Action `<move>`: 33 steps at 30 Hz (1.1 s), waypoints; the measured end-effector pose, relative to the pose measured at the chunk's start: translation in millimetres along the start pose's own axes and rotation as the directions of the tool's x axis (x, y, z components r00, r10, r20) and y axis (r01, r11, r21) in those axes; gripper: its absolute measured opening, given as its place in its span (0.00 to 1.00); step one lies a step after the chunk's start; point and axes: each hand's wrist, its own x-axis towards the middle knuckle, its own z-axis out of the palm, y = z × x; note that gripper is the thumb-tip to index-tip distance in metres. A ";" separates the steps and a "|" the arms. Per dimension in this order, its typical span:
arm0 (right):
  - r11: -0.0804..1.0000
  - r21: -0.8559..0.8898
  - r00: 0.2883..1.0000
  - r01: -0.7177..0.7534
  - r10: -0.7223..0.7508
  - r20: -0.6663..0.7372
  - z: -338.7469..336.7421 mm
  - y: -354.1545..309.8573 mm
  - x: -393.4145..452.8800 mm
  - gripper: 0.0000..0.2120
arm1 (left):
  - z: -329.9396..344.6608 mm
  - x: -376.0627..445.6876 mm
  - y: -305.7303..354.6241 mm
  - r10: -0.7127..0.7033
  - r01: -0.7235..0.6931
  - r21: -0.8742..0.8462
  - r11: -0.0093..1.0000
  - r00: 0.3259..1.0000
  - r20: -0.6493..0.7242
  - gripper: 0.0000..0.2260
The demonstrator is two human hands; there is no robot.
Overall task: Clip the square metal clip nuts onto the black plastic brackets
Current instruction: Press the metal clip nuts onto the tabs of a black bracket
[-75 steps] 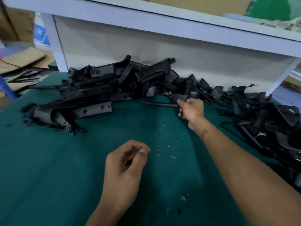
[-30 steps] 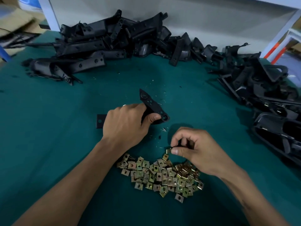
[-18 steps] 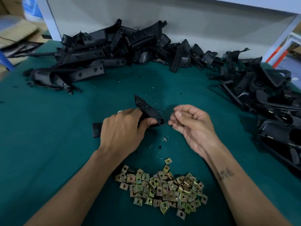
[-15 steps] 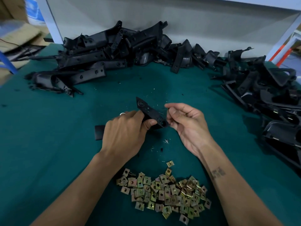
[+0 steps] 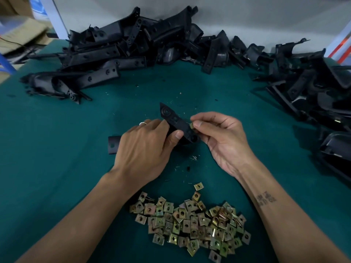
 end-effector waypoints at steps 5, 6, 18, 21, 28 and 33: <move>0.998 -0.065 0.999 0.021 -0.024 -0.046 1.8 0.7 -1.3 0.09 | -0.6 -0.9 -0.4 0.016 -0.016 -0.002 1.000 1.000 0.001 0.21; 0.997 -0.076 0.998 0.026 -0.030 -0.054 2.6 0.5 -1.8 0.10 | -0.5 -1.0 -0.7 0.015 -0.015 -0.005 1.000 1.000 0.001 0.22; 0.986 -0.162 0.993 0.048 -0.064 -0.095 11.8 2.0 -7.7 0.08 | -0.5 -1.7 -3.1 0.005 -0.005 0.005 1.000 1.000 -0.015 0.22; 0.995 -0.069 0.988 0.066 -0.075 -0.134 12.7 1.8 -9.0 0.07 | -1.3 -0.9 -2.2 -0.012 0.012 0.011 1.000 1.000 -0.008 0.23; 0.990 -0.123 0.985 0.062 -0.081 -0.154 15.3 2.2 -9.8 0.08 | -1.2 -1.7 -1.9 -0.028 0.028 0.000 1.000 1.000 -0.003 0.22; 0.969 -0.226 0.980 0.101 -0.136 -0.147 14.2 3.2 -9.8 0.11 | -2.0 -1.8 -1.4 -0.027 0.027 0.012 1.000 1.000 -0.005 0.22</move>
